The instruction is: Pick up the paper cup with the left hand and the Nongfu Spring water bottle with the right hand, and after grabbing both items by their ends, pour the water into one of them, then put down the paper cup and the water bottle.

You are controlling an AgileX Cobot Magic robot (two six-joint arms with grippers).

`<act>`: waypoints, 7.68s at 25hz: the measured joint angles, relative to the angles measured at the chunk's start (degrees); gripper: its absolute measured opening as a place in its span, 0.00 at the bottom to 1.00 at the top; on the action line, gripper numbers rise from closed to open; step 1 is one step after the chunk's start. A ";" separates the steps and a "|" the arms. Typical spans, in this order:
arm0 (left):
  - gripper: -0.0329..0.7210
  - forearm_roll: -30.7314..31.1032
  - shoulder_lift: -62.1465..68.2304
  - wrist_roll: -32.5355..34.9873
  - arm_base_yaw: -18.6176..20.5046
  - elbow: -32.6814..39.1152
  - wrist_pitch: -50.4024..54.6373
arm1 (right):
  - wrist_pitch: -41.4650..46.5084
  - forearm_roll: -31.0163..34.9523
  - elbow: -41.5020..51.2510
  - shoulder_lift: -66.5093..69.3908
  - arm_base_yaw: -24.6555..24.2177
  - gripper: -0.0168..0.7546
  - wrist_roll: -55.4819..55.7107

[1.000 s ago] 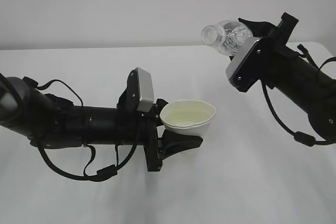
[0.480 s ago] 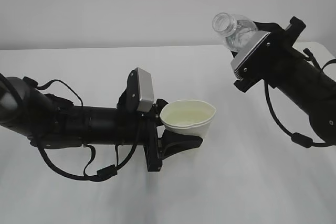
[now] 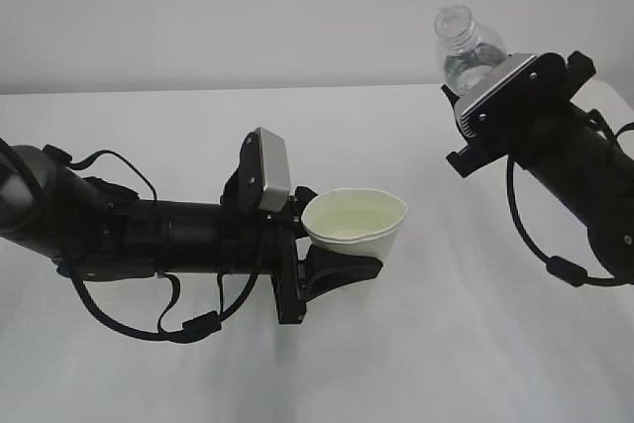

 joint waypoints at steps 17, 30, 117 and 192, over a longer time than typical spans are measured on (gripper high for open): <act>0.59 0.00 0.00 0.00 -0.03 0.00 0.09 | 0.00 4.47 3.27 0.00 0.00 0.60 14.77; 0.59 0.00 0.00 0.00 -0.12 0.00 0.09 | 3.69 6.61 3.97 0.00 0.00 0.60 24.33; 0.59 -27.11 0.00 4.49 5.33 0.00 4.95 | 0.02 8.29 3.45 14.70 0.00 0.60 33.38; 0.58 -39.49 1.59 11.72 32.76 6.33 2.18 | 0.02 8.79 3.45 14.87 0.00 0.60 33.38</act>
